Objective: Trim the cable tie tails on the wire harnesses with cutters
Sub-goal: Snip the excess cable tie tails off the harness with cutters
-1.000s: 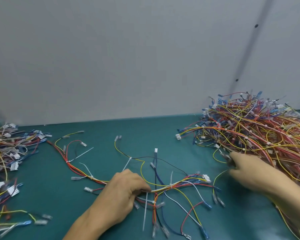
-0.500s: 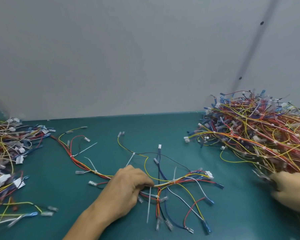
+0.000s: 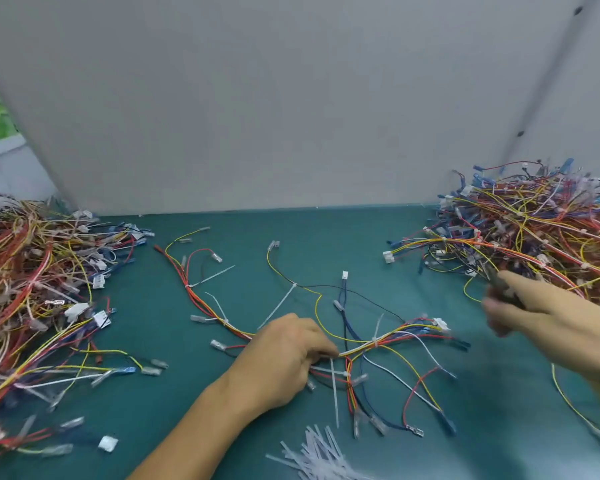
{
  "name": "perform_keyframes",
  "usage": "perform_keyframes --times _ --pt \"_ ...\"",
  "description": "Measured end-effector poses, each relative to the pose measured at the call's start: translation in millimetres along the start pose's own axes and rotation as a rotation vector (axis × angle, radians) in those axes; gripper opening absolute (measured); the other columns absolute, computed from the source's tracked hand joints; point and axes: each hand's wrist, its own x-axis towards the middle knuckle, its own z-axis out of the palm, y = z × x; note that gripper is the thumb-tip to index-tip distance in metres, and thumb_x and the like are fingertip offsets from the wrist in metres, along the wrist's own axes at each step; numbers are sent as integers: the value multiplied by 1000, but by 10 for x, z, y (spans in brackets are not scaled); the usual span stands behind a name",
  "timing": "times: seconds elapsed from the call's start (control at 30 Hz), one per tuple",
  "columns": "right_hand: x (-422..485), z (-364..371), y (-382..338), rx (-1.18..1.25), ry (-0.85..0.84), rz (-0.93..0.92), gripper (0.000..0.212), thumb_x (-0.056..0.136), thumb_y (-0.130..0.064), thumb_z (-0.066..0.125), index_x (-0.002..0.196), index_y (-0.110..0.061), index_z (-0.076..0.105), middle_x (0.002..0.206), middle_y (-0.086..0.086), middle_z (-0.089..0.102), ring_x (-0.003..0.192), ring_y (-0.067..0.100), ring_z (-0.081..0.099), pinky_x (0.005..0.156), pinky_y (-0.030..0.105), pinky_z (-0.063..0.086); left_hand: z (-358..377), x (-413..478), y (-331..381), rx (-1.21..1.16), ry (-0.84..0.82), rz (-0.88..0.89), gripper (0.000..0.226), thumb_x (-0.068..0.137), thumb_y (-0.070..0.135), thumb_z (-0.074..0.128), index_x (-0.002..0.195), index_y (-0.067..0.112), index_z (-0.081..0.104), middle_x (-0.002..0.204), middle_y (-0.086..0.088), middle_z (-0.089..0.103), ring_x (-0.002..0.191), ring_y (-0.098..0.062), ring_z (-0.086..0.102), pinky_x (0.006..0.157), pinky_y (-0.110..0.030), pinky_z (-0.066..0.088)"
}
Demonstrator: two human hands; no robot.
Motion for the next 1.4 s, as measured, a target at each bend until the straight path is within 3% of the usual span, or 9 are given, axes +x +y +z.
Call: perform_keyframes --times 0.13,0.27,0.37,0.53,0.73,0.9,1.0,1.17,1.4 --pt "231 130 -501 418 78 116 30 89 -47 47 86 -19 57 81 3 72 79 13 69 76 35 53 -11 -69 54 2 -24 -2 28 94 16 53 110 31 70 108 14 66 95 -14 52 88 -22 38" --pt "292 346 -444 456 266 236 25 97 -41 48 87 -18 46 59 10 65 58 31 68 70 54 58 -54 -85 136 -22 105 -45 19 90 33 60 107 32 69 104 18 63 99 -6 49 92 -22 35" --pt "300 466 -353 367 285 297 19 91 -29 61 90 -20 44 65 8 60 56 24 63 73 52 55 -87 -18 242 -78 211 -14 16 86 28 65 101 25 72 98 14 66 96 -6 54 88 -16 37" --pt "227 499 -397 568 6 351 54 55 -19 70 103 -26 46 88 7 42 73 19 47 66 37 41 -49 169 370 -139 194 37 22 85 27 68 107 22 70 98 13 63 92 0 51 86 -7 34" --pt "170 400 -396 221 -78 137 30 84 -19 71 107 -31 58 81 -1 62 66 16 59 62 30 49 148 357 394 -163 151 -64 28 85 43 66 107 26 66 100 10 64 91 -7 56 84 -20 42" --pt "85 262 -426 -105 50 -149 51 68 -53 67 118 -45 60 83 -14 60 84 -1 56 76 10 39 258 392 316 -365 162 -192 10 83 35 66 86 26 70 73 12 67 66 -2 54 64 -17 43" --pt "69 271 -419 -280 15 -155 69 59 -64 65 121 -34 65 82 -22 59 74 -2 56 69 17 42 292 437 269 -464 186 -249 6 83 29 69 79 25 70 68 14 67 61 0 55 62 -14 42" --pt "36 249 -374 -427 -55 -127 49 65 -70 68 105 -41 67 84 -20 59 75 3 54 70 31 48 353 511 240 -514 185 -317 4 81 25 69 79 27 67 72 12 71 69 -8 65 72 -29 54" --pt "16 364 -367 -607 -144 -117 43 77 -66 43 116 -49 53 93 -17 50 87 7 53 72 27 47 370 536 200 -612 176 -276 5 80 29 69 75 30 67 65 14 64 60 -6 55 69 -30 48"
